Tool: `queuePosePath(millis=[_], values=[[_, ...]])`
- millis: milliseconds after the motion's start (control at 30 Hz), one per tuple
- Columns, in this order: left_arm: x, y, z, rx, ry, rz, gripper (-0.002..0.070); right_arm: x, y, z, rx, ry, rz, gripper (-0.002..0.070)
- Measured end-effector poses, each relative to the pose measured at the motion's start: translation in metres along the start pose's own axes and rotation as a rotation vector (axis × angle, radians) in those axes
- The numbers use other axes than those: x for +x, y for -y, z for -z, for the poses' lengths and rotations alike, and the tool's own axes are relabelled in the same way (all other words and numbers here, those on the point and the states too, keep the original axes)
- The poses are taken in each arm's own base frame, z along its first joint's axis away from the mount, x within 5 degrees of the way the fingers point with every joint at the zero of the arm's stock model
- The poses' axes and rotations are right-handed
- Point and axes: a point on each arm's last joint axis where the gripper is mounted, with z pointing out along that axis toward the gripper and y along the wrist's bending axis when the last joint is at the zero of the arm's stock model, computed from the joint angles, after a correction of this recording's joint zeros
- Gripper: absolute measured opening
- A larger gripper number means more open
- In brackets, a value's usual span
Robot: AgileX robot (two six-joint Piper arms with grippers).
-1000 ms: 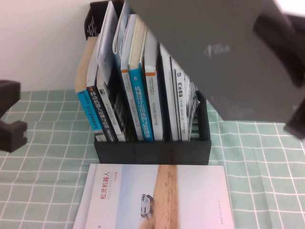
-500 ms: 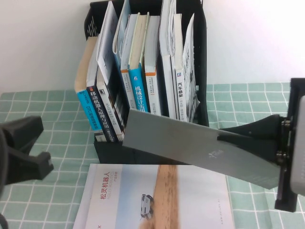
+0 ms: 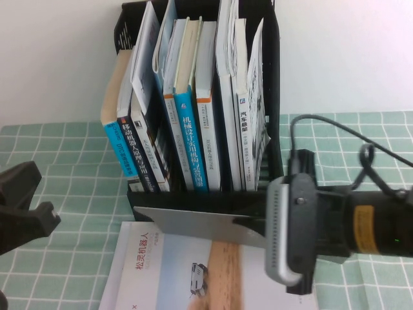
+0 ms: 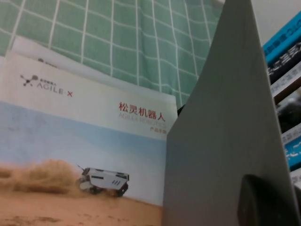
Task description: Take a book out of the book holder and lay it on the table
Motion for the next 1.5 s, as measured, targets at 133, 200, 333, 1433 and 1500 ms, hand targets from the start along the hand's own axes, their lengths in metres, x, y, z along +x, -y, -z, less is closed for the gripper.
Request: queuePosePath(millis=[133,200,333,1433,1500], values=[[-0.001,0.0,0.0,0.001,0.014,-0.004,-0.0003,-0.008,0.004,-0.021,-0.014,0.01,0.036,0.0004],[-0.001,0.0,0.0,0.001,0.016,-0.005,-0.0003,-0.016,0.009,-0.03,-0.013,0.033,0.063,0.0004],[-0.002,0.0,0.0,0.001,0.017,-0.006,-0.0003,-0.026,0.019,-0.041,-0.002,0.054,0.088,0.0004],[-0.002,0.006,0.0,0.064,0.025,-0.02,-0.0003,-0.042,0.008,-0.036,-0.21,0.13,-0.226,0.0478],[-0.002,0.006,0.0,0.066,0.025,-0.02,-0.0003,-0.046,0.014,-0.029,-0.158,0.131,-0.188,0.0437]])
